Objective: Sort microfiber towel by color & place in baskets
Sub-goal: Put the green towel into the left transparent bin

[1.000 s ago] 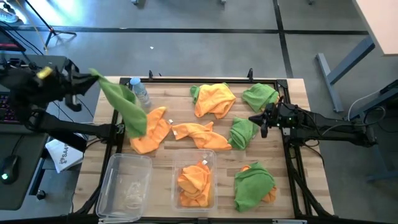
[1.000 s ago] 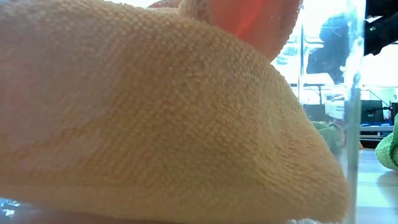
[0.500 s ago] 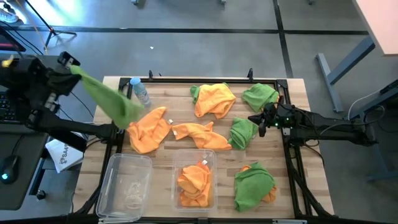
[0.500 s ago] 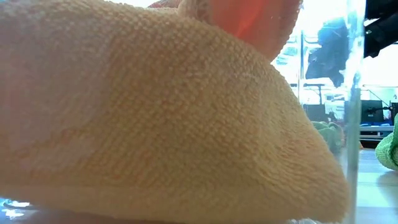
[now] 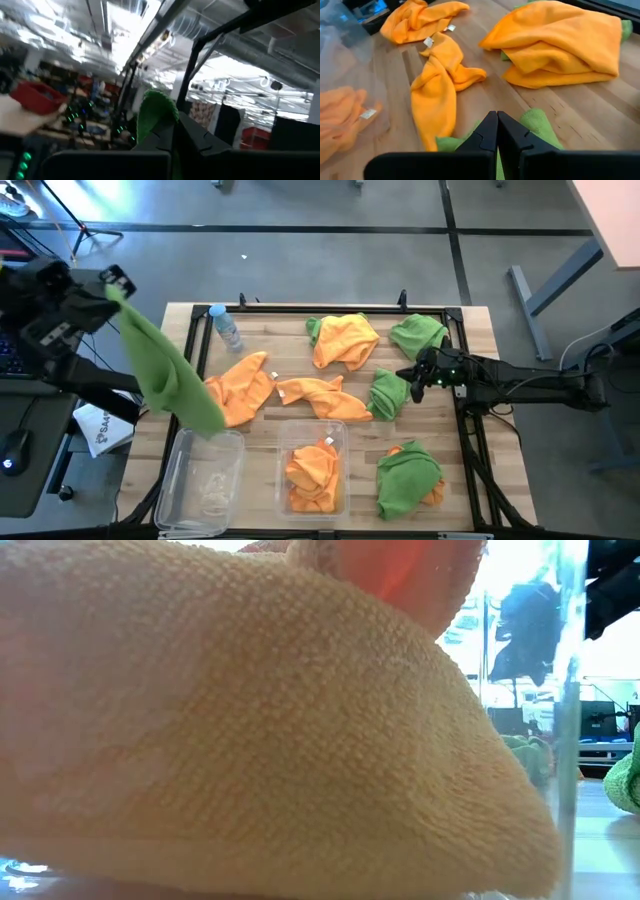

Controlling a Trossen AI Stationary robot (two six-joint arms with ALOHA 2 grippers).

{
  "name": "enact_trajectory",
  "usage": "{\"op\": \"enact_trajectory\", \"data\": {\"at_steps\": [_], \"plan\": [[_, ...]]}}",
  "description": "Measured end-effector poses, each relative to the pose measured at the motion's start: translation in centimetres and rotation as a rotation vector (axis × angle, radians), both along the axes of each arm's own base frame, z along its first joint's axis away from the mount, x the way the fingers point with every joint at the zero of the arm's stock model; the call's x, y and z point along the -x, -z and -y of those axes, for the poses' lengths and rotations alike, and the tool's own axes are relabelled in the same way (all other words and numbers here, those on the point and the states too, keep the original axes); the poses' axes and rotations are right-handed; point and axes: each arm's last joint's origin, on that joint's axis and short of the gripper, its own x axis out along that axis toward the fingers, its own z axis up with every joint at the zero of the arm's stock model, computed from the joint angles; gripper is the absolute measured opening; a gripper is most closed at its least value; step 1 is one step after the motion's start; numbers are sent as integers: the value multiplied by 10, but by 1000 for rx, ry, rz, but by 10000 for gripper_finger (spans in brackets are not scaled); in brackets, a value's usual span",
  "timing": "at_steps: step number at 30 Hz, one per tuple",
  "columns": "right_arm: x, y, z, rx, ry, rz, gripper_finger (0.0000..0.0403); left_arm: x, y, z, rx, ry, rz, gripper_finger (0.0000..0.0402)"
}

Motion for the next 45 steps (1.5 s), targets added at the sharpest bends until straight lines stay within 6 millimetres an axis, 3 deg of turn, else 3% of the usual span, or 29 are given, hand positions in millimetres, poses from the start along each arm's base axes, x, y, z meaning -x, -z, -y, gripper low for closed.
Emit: {"op": "enact_trajectory", "data": {"at_steps": [8,18,24,30,37,41,45], "plan": [[-1,0,-3,-16,-100,2,0,-33,-13,2,64,119,-66,0],[-1,0,-4,-16,-149,2,0,-58,-31,1,95,81,-48,0],[-1,0,-5,-28,-169,2,0,-76,-47,10,92,173,-21,0],[-1,0,-5,-18,-180,0,0,-76,-52,19,172,240,-163,0],[-1,0,-5,-5,-194,-3,0,-61,-66,18,272,191,-125,0],[0,1,-5,-6,-203,-6,0,-60,-57,19,341,167,-241,0],[0,1,-6,-19,-231,-4,0,-66,-31,20,454,85,-510,0]]}}
